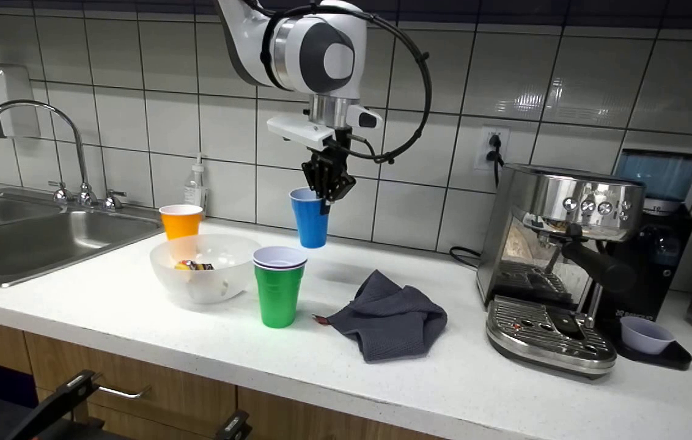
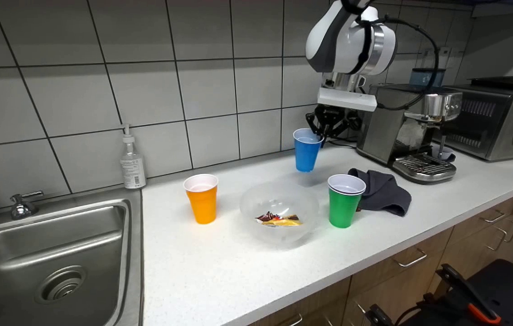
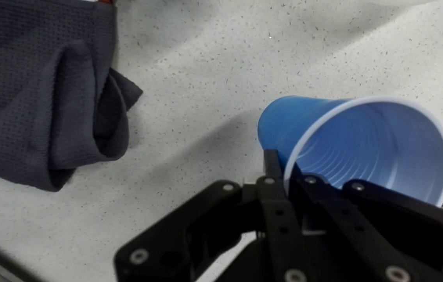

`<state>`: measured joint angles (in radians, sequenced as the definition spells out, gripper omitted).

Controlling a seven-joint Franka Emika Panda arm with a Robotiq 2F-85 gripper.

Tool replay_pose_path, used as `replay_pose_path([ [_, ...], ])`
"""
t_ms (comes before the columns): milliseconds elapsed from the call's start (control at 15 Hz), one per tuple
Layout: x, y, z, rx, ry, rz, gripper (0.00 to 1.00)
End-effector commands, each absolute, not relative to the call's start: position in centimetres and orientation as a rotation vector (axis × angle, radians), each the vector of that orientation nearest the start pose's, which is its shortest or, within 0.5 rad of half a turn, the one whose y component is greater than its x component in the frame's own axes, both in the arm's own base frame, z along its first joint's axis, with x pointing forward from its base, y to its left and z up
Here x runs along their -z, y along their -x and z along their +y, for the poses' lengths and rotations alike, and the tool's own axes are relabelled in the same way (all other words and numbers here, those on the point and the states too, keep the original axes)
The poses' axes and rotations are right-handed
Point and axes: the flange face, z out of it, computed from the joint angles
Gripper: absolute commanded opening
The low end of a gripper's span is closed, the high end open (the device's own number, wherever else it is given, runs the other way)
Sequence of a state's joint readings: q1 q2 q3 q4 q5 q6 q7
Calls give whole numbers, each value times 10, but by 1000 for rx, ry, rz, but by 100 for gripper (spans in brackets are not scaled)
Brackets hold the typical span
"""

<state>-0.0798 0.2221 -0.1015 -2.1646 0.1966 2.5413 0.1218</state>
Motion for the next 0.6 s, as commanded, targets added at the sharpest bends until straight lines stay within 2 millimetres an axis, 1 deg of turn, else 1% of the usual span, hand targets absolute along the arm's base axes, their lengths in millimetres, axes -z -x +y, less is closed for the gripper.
replay_pose_path([
  [0, -324, -542, -120, 281, 2958, 598, 1],
  [333, -337, -524, -140, 309, 2953, 530, 1],
  [533, -346, -515, -146, 319, 2944, 518, 1],
])
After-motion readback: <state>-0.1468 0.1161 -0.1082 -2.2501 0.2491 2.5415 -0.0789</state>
